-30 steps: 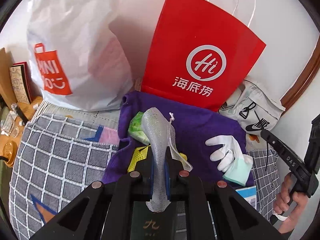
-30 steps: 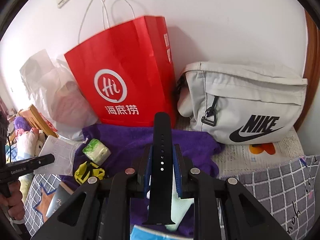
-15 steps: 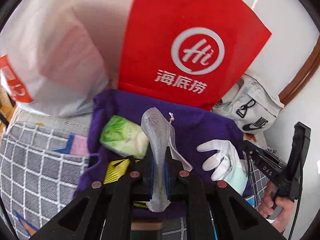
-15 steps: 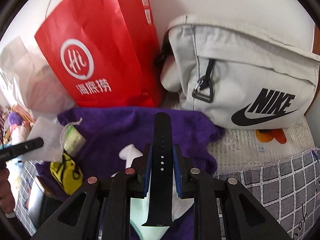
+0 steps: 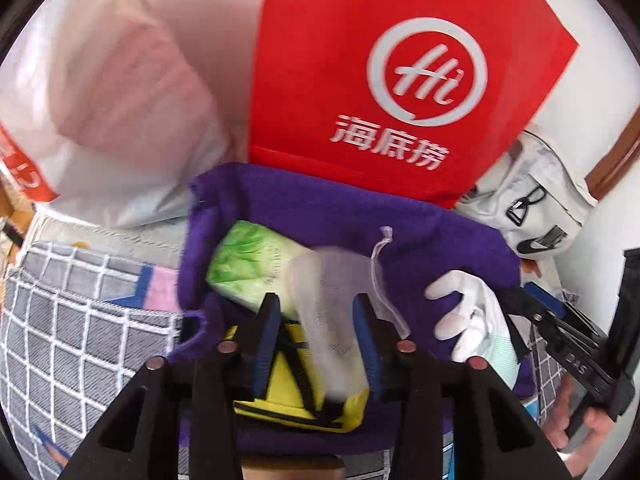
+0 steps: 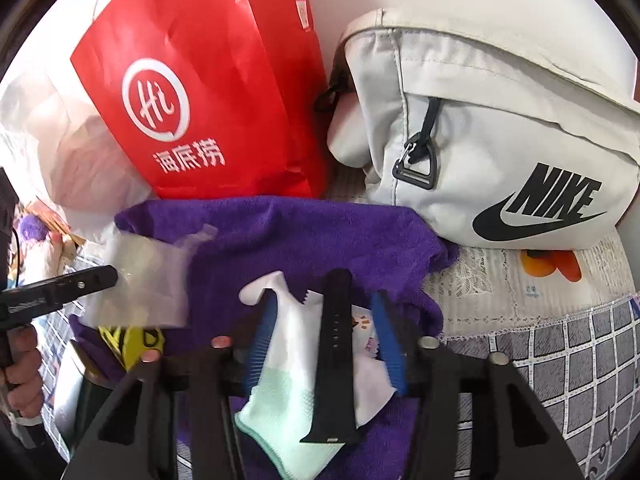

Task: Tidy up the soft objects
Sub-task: 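Open both tools to drop the strap and mesh sleeve on the towel, then grasp the crumpled white tissue with the right tool while the left tool grasps another black strap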

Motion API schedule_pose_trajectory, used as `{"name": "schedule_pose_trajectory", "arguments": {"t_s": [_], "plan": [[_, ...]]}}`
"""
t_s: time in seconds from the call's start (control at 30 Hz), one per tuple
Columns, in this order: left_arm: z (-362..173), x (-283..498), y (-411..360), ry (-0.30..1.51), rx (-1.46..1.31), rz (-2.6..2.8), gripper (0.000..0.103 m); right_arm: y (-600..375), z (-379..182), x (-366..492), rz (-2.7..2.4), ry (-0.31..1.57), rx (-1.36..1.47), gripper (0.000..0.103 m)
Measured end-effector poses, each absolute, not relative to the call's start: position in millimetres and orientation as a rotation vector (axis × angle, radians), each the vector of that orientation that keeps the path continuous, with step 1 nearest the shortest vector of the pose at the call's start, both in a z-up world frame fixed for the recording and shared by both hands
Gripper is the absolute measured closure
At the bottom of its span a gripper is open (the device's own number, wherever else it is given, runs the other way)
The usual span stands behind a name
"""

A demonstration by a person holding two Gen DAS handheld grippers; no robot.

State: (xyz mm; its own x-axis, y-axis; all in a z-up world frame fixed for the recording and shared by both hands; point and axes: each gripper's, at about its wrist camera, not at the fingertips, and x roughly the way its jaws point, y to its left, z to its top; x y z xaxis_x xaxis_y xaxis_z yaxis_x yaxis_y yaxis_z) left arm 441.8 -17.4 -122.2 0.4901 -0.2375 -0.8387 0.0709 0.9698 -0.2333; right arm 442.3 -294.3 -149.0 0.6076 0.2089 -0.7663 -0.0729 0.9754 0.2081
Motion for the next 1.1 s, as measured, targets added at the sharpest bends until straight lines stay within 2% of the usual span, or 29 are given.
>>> {"name": "schedule_pose_trajectory", "arguments": {"t_s": [0.07,0.27,0.3,0.37,0.73,1.0,1.03,1.1], "plan": [[-120,439,-12,1.051,-0.190,-0.179,0.060,-293,-143,439,0.171,0.901,0.160,0.053],[-100,417,4,1.024,-0.193,-0.155,0.060,-286,-120,418,0.192,0.861,0.168,0.052],[-96,411,7,1.019,-0.199,-0.151,0.060,-284,-117,413,0.194,0.853,0.163,0.051],[-91,400,10,1.014,-0.205,-0.146,0.060,-277,-110,399,0.194,0.845,0.142,0.042],[-68,304,18,0.948,-0.126,-0.184,0.060,-258,-86,287,0.174,0.787,0.143,0.042],[-95,237,11,1.002,-0.051,-0.222,0.060,-253,-103,206,0.216,0.818,0.149,0.042],[-101,229,15,1.015,-0.063,-0.217,0.060,-249,-108,196,0.230,0.828,0.141,0.042],[-107,218,20,1.026,-0.080,-0.217,0.060,-240,-119,180,0.257,0.852,0.113,0.051]]}}
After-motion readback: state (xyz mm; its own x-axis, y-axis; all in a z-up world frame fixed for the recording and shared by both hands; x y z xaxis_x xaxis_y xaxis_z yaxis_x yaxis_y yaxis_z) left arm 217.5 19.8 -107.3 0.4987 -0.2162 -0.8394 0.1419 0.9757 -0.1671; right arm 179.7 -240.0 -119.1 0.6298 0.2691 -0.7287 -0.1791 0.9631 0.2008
